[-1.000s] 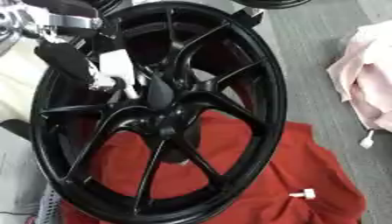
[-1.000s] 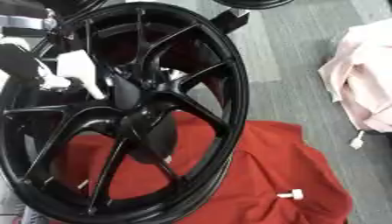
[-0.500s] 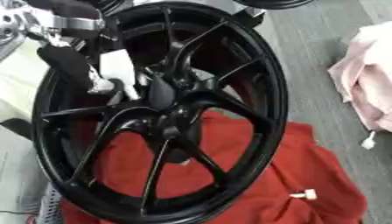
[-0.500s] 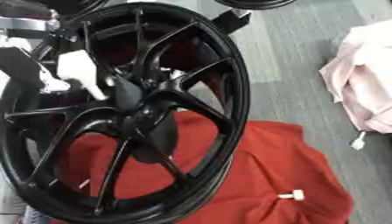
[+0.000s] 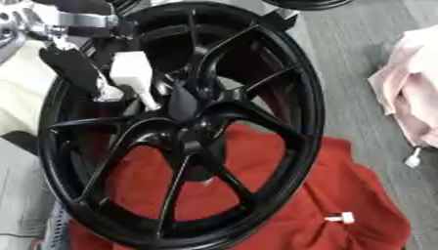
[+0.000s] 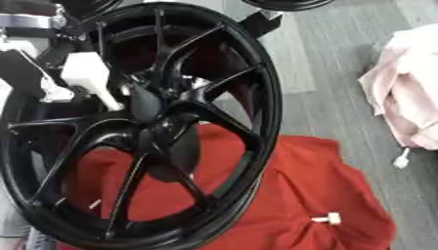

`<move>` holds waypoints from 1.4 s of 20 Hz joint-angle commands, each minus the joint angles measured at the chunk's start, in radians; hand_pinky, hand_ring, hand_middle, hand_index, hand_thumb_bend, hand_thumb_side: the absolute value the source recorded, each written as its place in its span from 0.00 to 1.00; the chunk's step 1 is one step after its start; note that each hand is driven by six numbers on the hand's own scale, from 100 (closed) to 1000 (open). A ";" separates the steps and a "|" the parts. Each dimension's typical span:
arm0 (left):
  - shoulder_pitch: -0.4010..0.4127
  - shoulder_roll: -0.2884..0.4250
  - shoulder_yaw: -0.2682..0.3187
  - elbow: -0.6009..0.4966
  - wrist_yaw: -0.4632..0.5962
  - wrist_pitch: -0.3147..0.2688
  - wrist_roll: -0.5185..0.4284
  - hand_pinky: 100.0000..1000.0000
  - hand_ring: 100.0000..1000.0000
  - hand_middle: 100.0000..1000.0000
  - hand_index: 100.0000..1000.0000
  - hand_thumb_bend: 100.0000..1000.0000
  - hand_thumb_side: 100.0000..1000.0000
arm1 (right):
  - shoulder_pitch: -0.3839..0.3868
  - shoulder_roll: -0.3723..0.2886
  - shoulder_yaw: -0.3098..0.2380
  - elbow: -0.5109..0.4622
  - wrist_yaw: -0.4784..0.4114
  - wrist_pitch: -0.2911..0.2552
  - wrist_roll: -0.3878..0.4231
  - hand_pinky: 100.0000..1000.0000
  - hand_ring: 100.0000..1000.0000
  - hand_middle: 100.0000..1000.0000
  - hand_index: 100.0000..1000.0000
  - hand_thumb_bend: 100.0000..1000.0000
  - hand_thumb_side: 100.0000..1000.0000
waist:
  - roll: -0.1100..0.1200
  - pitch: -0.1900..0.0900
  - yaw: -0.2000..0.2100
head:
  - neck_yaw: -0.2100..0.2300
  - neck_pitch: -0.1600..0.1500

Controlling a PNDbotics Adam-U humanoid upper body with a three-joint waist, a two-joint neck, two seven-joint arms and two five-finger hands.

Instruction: Pull the pin out of the wheel hub.

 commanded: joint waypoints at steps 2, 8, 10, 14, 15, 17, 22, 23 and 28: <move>-0.012 0.064 0.095 -0.066 0.001 0.086 -0.057 0.66 0.40 0.20 0.29 0.00 0.02 | -0.008 -0.024 -0.016 -0.011 -0.007 -0.001 -0.003 0.77 0.68 0.58 0.64 0.00 0.68 | -0.008 -0.024 0.004 | -0.002 -0.004; 0.007 0.117 0.253 -0.101 0.032 0.110 0.015 0.66 0.39 0.18 0.29 0.00 0.05 | -0.004 -0.026 -0.021 -0.013 -0.005 -0.003 -0.006 0.77 0.68 0.58 0.64 0.00 0.68 | -0.011 -0.025 0.015 | -0.009 -0.005; 0.022 0.138 0.307 -0.075 0.032 0.114 0.056 0.66 0.39 0.18 0.30 0.00 0.06 | -0.001 -0.028 -0.023 -0.015 -0.004 -0.004 -0.007 0.77 0.68 0.58 0.64 0.00 0.68 | -0.012 -0.025 0.020 | -0.010 -0.004; 0.084 0.189 0.406 0.036 0.006 0.113 0.156 0.66 0.39 0.18 0.30 0.00 0.07 | 0.005 -0.032 -0.030 -0.017 -0.003 -0.006 -0.012 0.78 0.68 0.58 0.65 0.00 0.68 | -0.014 -0.026 0.031 | -0.014 -0.005; 0.100 0.198 0.427 0.069 0.002 0.111 0.180 0.66 0.39 0.17 0.30 0.00 0.07 | 0.006 -0.033 -0.032 -0.018 -0.003 -0.007 -0.013 0.78 0.68 0.58 0.65 0.00 0.68 | -0.015 -0.027 0.033 | -0.013 -0.005; 0.126 0.211 0.461 0.127 0.007 0.107 0.224 0.65 0.38 0.17 0.30 0.00 0.08 | 0.006 -0.033 -0.033 -0.020 -0.003 -0.008 -0.014 0.78 0.68 0.58 0.65 0.00 0.68 | -0.018 -0.027 0.036 | -0.011 -0.006; 0.194 0.235 0.517 0.259 0.020 0.100 0.311 0.65 0.38 0.17 0.30 0.00 0.08 | 0.006 -0.031 -0.036 -0.022 -0.003 -0.009 -0.016 0.78 0.68 0.58 0.65 0.00 0.68 | -0.023 -0.027 0.043 | -0.002 -0.009; 0.209 0.238 0.523 0.284 0.023 0.100 0.325 0.65 0.38 0.17 0.31 0.00 0.08 | 0.005 -0.031 -0.036 -0.023 -0.003 -0.010 -0.016 0.78 0.68 0.58 0.65 0.00 0.68 | -0.023 -0.027 0.044 | 0.000 -0.010; 0.288 0.246 0.521 0.366 0.011 0.091 0.374 0.65 0.40 0.19 0.33 0.00 0.04 | -0.001 -0.025 -0.034 -0.024 -0.005 -0.011 -0.014 0.78 0.68 0.58 0.65 0.00 0.68 | -0.025 -0.023 0.040 | 0.004 -0.016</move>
